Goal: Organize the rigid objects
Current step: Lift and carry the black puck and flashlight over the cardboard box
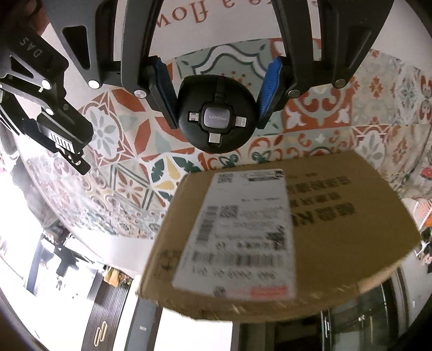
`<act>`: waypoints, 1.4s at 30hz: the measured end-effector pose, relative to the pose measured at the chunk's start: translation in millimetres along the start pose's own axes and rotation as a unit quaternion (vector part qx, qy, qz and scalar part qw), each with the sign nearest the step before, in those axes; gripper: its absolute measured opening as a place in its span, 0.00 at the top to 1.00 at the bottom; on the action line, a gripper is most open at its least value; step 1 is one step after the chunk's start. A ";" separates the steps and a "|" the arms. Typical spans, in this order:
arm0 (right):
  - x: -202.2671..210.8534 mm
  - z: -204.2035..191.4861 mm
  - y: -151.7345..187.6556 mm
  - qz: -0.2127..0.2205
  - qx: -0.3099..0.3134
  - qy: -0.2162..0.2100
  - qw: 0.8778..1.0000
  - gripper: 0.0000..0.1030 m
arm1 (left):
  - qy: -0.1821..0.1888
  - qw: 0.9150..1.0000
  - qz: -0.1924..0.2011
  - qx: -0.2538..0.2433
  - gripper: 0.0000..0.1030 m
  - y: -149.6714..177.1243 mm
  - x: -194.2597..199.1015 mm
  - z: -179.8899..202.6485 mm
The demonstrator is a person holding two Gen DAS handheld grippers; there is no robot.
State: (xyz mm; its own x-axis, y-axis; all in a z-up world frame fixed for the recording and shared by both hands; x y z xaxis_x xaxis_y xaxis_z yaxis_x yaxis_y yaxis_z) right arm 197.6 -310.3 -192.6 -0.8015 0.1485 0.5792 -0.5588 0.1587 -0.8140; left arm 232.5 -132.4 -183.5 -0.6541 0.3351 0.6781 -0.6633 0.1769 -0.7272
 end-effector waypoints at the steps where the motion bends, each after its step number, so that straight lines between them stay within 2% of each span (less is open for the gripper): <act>1: 2.1 -2.1 -2.1 0.002 0.001 -0.002 1.000 0.32 | -0.001 1.000 0.003 0.001 0.46 -1.3 3.8 -2.7; 10: 24.5 -27.9 -25.0 0.029 0.014 -0.019 0.999 0.32 | -0.017 0.999 0.040 0.009 0.46 -20.4 51.4 -30.5; 25: 63.9 -77.5 -64.3 0.080 0.036 -0.056 0.995 0.32 | -0.047 0.994 0.095 0.015 0.46 -55.7 107.0 -47.7; 42: 85.9 -111.0 -99.9 0.122 0.042 -0.083 0.988 0.32 | -0.061 0.990 0.127 0.007 0.46 -89.2 142.6 -65.3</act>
State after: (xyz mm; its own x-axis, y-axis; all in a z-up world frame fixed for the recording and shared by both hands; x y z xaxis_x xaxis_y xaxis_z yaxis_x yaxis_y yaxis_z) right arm 208.1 -205.1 -56.6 -0.9346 0.0094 0.3555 -0.3544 0.0556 -0.9334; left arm 222.1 -39.9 -28.9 -0.8393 0.2523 0.4816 -0.4756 0.0887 -0.8752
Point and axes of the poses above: each gripper's, at about its wrist camera, not at the fingertips, and x roughly against the way its jaws point, z to its right, y to its underside, the point moved 1 cm from there along -x, roughly the way its jaws point, and after that the axes turned 13 degrees about z, right-handed, at the moved point
